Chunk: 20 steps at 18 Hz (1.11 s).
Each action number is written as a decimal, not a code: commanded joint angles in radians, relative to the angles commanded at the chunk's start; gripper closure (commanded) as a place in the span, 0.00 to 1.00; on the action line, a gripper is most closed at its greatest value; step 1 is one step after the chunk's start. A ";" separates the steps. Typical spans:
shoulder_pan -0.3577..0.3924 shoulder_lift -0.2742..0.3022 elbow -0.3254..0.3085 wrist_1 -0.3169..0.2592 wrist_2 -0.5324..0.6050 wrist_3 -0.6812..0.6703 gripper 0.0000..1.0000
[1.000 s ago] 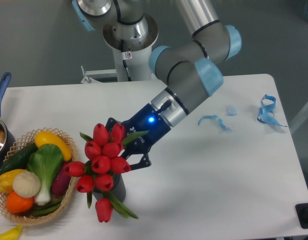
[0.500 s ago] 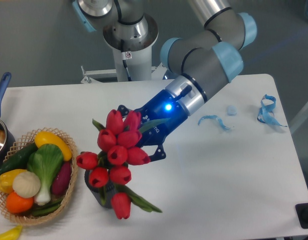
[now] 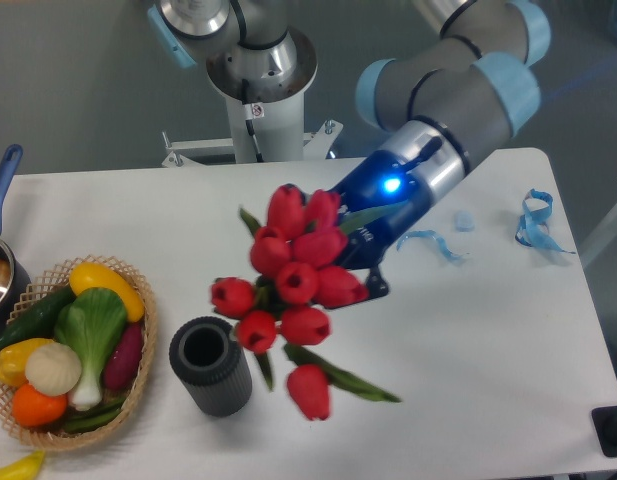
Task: Pick up the flowers from the vase
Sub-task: 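Lift the tulip bouquet up out of the grey vase, then carry the held tulips away from the vase toward the blue ribbon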
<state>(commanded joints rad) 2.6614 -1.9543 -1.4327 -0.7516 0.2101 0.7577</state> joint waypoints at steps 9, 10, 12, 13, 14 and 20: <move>0.097 -0.005 -0.066 0.000 0.282 0.041 0.67; 0.107 -0.006 -0.080 0.000 0.305 0.052 0.67; 0.124 -0.003 -0.089 0.000 0.394 0.066 0.67; 0.126 0.000 -0.087 -0.002 0.443 0.068 0.67; 0.124 0.002 -0.086 -0.002 0.487 0.068 0.67; 0.097 0.003 -0.101 -0.012 0.738 0.094 0.68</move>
<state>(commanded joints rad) 2.7582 -1.9512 -1.5339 -0.7639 0.9476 0.8513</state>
